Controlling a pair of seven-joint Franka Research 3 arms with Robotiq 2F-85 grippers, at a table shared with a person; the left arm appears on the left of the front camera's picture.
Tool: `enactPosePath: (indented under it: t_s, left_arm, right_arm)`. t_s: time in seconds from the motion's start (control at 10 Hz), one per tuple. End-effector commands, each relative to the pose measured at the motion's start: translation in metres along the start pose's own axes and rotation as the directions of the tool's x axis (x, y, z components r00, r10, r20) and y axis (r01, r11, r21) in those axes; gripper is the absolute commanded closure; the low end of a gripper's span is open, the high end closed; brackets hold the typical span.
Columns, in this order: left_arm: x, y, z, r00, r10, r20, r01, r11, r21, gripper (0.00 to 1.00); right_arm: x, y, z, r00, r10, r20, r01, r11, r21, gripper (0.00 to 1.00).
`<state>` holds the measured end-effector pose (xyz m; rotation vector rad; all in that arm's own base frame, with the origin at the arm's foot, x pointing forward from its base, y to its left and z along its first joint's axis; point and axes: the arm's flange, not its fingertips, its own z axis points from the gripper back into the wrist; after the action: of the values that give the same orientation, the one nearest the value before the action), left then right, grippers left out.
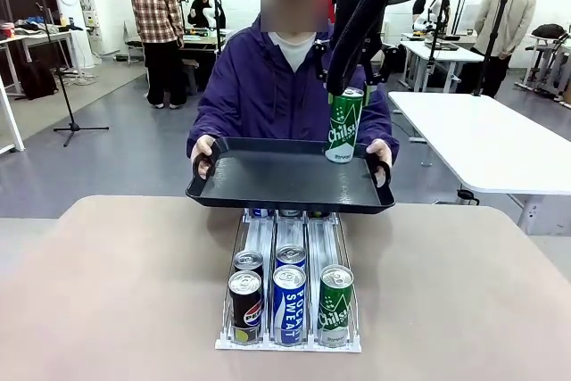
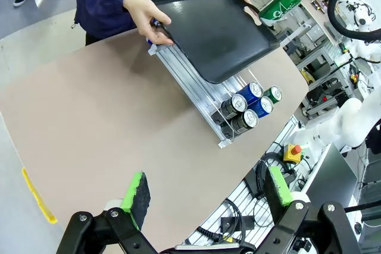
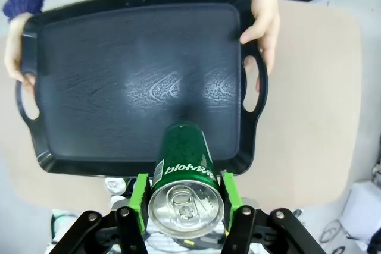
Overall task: Retrieve and hand over the desired beverage to the person.
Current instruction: Place the picked can on the Handle tray extended by the person.
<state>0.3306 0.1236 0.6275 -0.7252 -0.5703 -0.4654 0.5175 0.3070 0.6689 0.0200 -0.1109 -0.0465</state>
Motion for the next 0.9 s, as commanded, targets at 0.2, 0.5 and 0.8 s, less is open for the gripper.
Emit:
enactPosePath:
  t_s: [0.2, 0.5, 0.8]
  left_arm:
    - [0.0, 0.001, 0.002, 1.0, -0.018, 0.006, 0.018, 1.0, -0.013, 0.0]
    - [0.0, 0.001, 0.002, 1.0, -0.018, 0.006, 0.018, 1.0, -0.013, 0.0]
    - [0.0, 0.001, 0.002, 1.0, -0.018, 0.006, 0.018, 1.0, -0.013, 0.0]
  right_arm:
    - [-0.003, -0.002, 0.004, 1.0, -0.002, 0.0, 0.002, 1.0, 0.005, 0.42]
    - [0.014, 0.002, -0.007, 1.0, 0.0, -0.005, -0.001, 1.0, -0.015, 0.42]
    - [0.036, 0.011, -0.023, 1.0, -0.006, -0.021, 0.005, 0.999, -0.038, 0.42]
